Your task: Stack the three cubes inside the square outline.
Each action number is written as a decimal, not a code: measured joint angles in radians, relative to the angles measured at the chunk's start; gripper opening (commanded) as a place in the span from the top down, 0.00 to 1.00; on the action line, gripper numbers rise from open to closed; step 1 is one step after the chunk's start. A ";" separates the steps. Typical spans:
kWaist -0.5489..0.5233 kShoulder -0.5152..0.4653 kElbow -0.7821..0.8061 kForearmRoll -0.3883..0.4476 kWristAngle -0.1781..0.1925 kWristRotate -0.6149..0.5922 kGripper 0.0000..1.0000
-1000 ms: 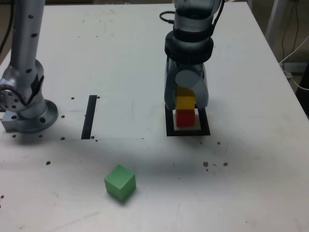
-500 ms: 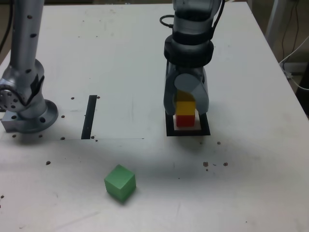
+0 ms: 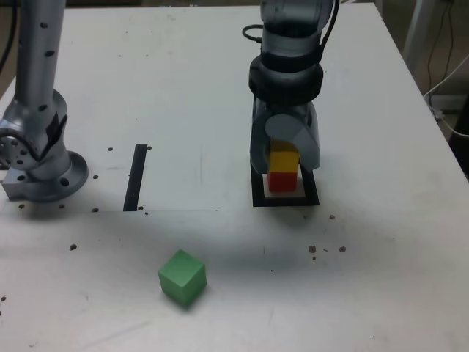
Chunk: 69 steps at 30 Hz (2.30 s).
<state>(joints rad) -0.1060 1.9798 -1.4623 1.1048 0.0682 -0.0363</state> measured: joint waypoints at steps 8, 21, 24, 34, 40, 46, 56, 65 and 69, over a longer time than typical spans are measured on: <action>0.000 -0.001 0.006 0.000 0.015 -0.003 0.01; -0.078 -0.095 0.046 0.052 0.009 -0.030 0.01; -0.127 -0.134 0.084 0.076 -0.004 -0.086 0.01; -0.381 -0.224 0.195 0.095 -0.109 -0.307 0.00; -0.513 -0.231 0.198 0.071 -0.102 -0.190 0.00; -0.604 -0.221 0.283 0.073 -0.064 -0.064 0.01; -0.619 -0.145 0.308 0.016 -0.024 -0.034 0.01; -0.619 -0.076 0.296 -0.071 -0.097 -0.037 0.11; -0.619 -0.056 0.293 -0.076 -0.097 -0.044 0.19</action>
<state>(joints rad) -0.7248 1.9239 -1.1688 1.0285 -0.0290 -0.0807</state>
